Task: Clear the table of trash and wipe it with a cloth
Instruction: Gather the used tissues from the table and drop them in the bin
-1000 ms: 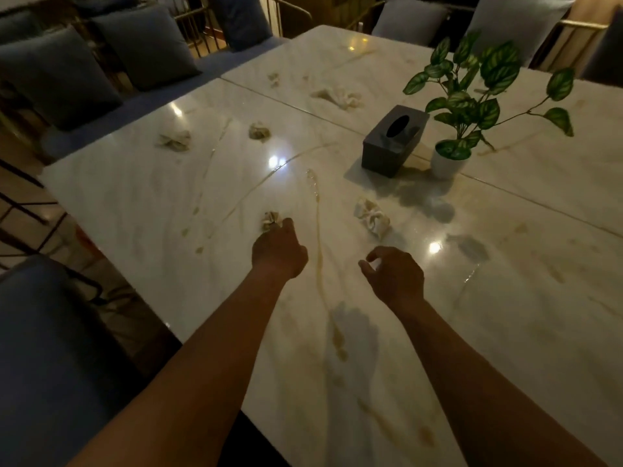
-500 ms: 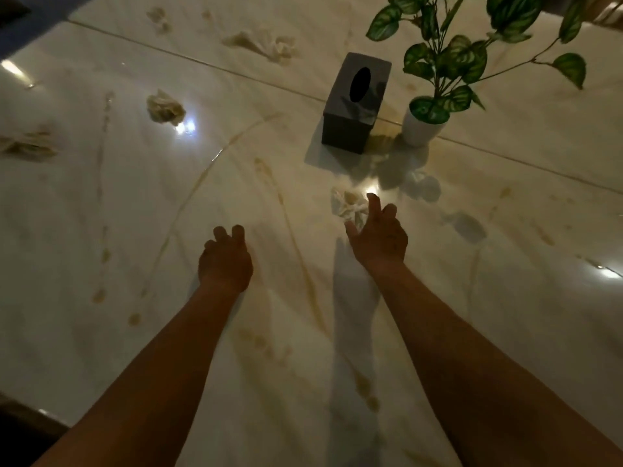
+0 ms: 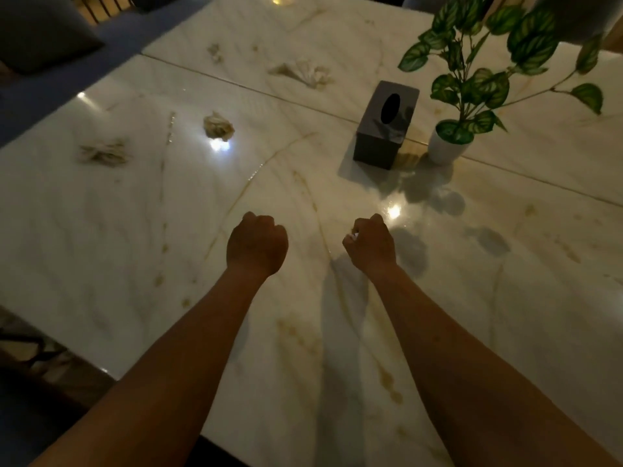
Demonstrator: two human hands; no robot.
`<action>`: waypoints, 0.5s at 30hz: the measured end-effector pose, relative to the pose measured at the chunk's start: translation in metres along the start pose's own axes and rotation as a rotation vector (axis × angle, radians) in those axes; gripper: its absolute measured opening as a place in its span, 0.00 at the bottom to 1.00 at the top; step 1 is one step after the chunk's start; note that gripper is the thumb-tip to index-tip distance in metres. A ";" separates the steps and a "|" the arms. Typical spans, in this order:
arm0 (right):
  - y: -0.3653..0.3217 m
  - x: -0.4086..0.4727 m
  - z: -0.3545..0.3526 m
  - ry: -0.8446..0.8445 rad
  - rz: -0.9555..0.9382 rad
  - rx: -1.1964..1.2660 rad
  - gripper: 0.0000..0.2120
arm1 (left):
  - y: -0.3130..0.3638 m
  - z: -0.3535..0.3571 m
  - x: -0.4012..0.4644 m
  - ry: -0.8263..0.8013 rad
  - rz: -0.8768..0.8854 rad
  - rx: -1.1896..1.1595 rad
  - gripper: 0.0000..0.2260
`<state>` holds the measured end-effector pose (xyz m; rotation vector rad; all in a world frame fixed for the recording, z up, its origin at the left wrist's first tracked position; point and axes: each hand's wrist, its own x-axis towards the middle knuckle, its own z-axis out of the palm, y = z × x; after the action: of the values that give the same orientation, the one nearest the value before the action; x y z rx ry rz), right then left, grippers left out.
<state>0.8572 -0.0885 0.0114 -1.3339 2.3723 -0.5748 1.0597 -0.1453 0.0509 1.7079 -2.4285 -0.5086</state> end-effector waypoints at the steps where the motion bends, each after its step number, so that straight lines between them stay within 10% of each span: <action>1: -0.009 -0.005 -0.002 0.003 -0.013 0.013 0.07 | -0.002 -0.009 0.001 0.104 -0.035 0.002 0.08; 15: -0.179 -0.001 0.044 0.027 -0.251 0.149 0.08 | -0.119 -0.101 0.023 0.276 -0.121 0.061 0.15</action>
<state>1.0080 -0.1797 0.0657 -1.5744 2.1476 -0.8278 1.1874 -0.2225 0.1025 1.8204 -2.1795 -0.1958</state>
